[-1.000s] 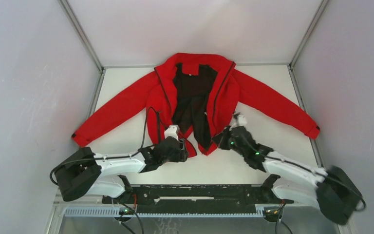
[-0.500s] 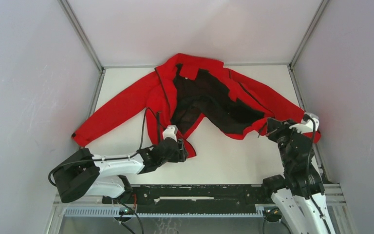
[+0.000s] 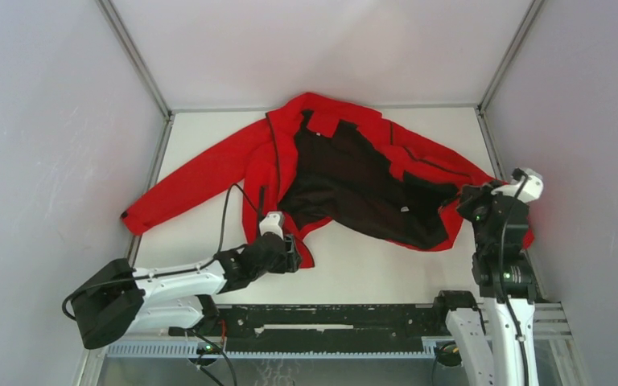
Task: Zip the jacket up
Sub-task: Adjust the jacket at the center of the board.
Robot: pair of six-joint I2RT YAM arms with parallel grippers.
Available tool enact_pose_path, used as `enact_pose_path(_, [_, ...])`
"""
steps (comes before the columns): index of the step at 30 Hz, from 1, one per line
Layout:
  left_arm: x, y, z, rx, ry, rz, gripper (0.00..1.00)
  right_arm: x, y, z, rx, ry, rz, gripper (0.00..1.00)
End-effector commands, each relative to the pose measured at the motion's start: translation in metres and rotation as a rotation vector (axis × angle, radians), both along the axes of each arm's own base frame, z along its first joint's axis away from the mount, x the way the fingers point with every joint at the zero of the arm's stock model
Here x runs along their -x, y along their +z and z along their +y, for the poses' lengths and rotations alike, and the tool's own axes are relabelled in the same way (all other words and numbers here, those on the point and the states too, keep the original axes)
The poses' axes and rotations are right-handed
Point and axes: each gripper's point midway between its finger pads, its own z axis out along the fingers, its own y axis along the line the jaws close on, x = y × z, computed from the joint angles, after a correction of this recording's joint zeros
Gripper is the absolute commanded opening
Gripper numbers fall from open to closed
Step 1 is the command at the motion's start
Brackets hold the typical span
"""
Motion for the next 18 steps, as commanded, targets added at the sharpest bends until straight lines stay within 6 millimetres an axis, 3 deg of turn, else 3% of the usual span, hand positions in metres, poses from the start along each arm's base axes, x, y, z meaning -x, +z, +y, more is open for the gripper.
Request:
enact_pose_path(1, [0.027, -0.038, 0.049, -0.19, 0.015, 0.116, 0.59, -0.014, -0.02, 0.059, 0.006, 0.319, 0.06, 0.0])
enact_pose_path(11, [0.025, -0.025, 0.049, -0.175, 0.009, 0.083, 0.59, 0.021, -0.115, 0.211, 0.078, 0.912, 0.288, 0.0])
enact_pose_path(16, [0.027, -0.023, 0.048, -0.158, 0.003, 0.083, 0.59, 0.049, -0.163, 0.281, 0.112, 1.146, 0.41, 0.0])
enact_pose_path(18, [0.027, -0.022, 0.047, -0.152, -0.003, 0.081, 0.59, 0.054, -0.18, 0.299, 0.123, 1.186, 0.464, 0.0])
